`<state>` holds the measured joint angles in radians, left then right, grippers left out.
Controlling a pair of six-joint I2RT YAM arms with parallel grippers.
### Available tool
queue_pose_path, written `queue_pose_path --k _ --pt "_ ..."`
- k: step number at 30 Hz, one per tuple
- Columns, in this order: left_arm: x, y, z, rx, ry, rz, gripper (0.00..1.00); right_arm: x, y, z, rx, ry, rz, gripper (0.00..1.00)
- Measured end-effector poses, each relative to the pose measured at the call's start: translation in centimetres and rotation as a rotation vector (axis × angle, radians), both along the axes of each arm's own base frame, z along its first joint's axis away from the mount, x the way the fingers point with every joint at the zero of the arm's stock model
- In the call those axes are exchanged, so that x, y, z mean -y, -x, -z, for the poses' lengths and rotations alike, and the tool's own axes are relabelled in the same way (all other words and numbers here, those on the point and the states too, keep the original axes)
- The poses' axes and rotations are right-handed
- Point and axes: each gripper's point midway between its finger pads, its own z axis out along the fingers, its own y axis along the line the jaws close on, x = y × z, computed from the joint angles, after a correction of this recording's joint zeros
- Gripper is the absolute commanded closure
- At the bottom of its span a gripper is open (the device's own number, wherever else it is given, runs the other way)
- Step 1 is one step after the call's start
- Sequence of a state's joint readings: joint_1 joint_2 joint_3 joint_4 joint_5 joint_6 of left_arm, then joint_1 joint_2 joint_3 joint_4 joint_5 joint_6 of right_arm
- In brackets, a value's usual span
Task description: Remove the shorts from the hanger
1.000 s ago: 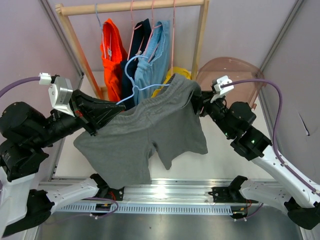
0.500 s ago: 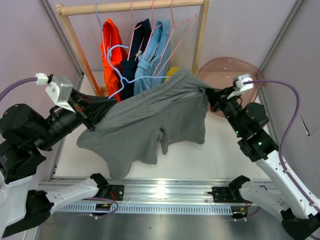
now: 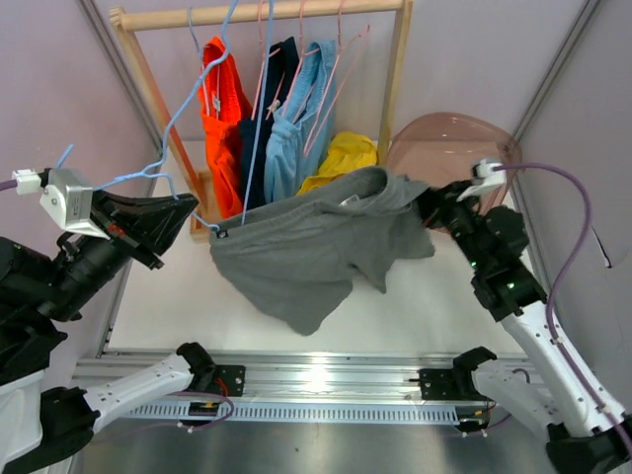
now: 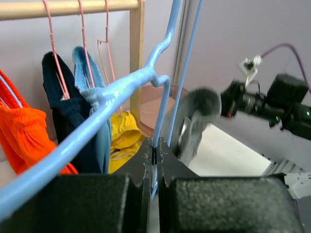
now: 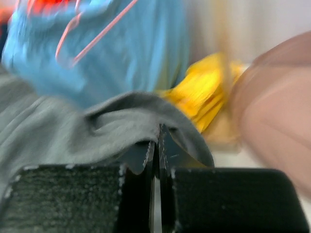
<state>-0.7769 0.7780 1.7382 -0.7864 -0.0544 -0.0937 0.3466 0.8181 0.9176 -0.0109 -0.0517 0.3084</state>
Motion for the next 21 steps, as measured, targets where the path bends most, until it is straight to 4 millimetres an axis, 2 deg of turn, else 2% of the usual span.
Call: queue_pose_path --k 1,4,7,9,12,14,15,16,18,19,21 --pt "-0.1 0.0 -0.2 0.011 0.009 -0.005 1.00 -1.7 0.7 0.9 -0.009 0.019 -0.041 1.00" --pt "0.2 -1.2 -0.4 0.036 0.031 -0.036 1.00 -7.9 4.4 3.1 -0.022 0.097 -0.220 1.00" --pt "0.9 -3.4 -0.2 0.046 0.036 -0.096 1.00 -11.8 7.6 4.2 -0.006 0.172 -0.337 1.00" --pt "1.5 -5.0 -0.3 0.050 0.033 -0.136 1.00 -12.9 8.7 4.6 0.009 0.216 -0.367 1.00" --pt "3.2 -8.2 -0.3 0.023 0.003 -0.194 1.00 -11.9 7.5 3.6 0.031 0.273 -0.287 1.00" --pt "4.9 -10.2 0.0 -0.011 -0.031 -0.206 1.00 -10.5 6.0 0.9 0.067 0.286 -0.206 1.00" --pt "5.6 -11.0 0.6 -0.029 -0.048 -0.206 1.00 -9.4 4.9 -1.0 0.085 0.294 -0.152 1.00" --pt "6.3 -11.6 1.5 -0.049 -0.066 -0.203 1.00 -8.1 3.6 -3.8 0.117 0.281 -0.093 1.00" --pt "7.7 -12.7 5.1 -0.119 -0.132 -0.191 1.00 -4.6 0.5 -9.8 0.177 0.244 0.056 1.00" --pt "8.1 -12.8 7.7 -0.161 -0.165 -0.180 1.00 -2.5 -1.0 -13.1 0.209 0.226 0.124 1.00" --pt "8.0 -12.3 11.9 -0.238 -0.233 -0.169 1.00 2.3 -3.7 -19.3 0.290 0.177 0.289 1.00"
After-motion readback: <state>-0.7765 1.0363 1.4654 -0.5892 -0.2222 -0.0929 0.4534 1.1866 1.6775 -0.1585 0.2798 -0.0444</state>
